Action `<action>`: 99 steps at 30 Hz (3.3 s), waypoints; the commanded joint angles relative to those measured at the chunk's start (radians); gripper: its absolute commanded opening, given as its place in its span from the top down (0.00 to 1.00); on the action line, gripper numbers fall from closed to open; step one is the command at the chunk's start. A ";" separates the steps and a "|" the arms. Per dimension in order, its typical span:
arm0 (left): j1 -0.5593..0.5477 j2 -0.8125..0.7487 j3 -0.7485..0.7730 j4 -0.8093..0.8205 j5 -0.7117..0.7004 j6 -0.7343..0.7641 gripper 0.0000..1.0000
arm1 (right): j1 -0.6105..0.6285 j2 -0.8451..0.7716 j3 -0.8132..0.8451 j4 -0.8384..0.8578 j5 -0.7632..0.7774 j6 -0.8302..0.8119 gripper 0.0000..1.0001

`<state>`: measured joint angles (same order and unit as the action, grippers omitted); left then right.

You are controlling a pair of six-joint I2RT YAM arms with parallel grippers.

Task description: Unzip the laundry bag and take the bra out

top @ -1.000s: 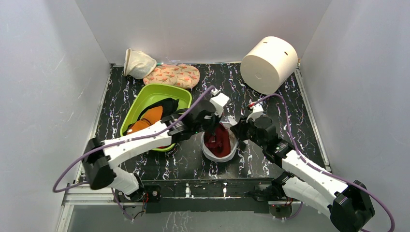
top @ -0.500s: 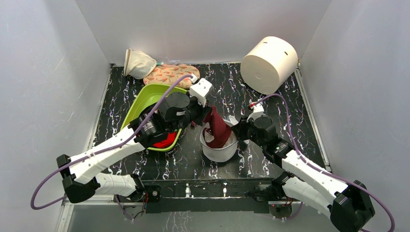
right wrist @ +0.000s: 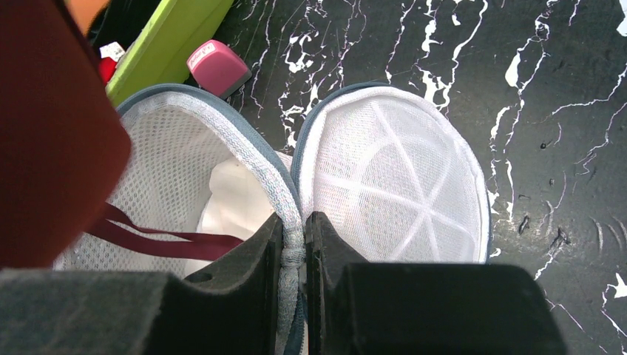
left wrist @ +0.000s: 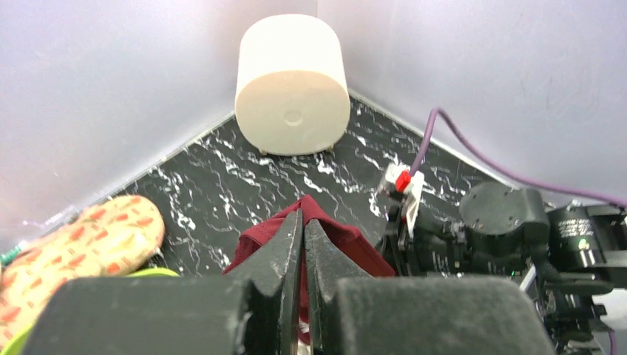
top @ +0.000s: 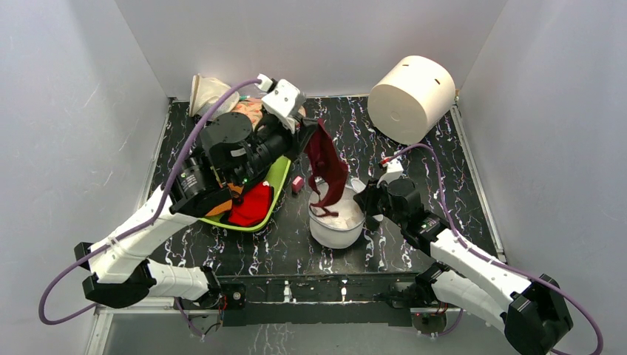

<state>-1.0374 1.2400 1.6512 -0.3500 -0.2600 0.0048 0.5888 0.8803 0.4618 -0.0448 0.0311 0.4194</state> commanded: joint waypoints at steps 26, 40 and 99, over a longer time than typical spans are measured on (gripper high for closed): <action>0.481 0.267 0.468 -0.281 -0.190 -0.104 1.00 | -0.001 0.006 0.054 0.026 -0.011 0.003 1.00; 0.763 0.161 0.053 -0.226 0.013 -0.330 1.00 | -0.001 -0.010 0.061 -0.001 -0.014 -0.001 1.00; 0.396 -0.171 -0.819 0.389 0.473 -0.624 0.47 | -0.002 0.052 0.173 0.068 -0.216 -0.181 1.00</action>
<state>-0.4984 1.1069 0.8936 -0.0734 0.2790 -0.5537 0.5888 0.9295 0.5621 -0.0841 -0.1905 0.2367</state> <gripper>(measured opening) 0.583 0.129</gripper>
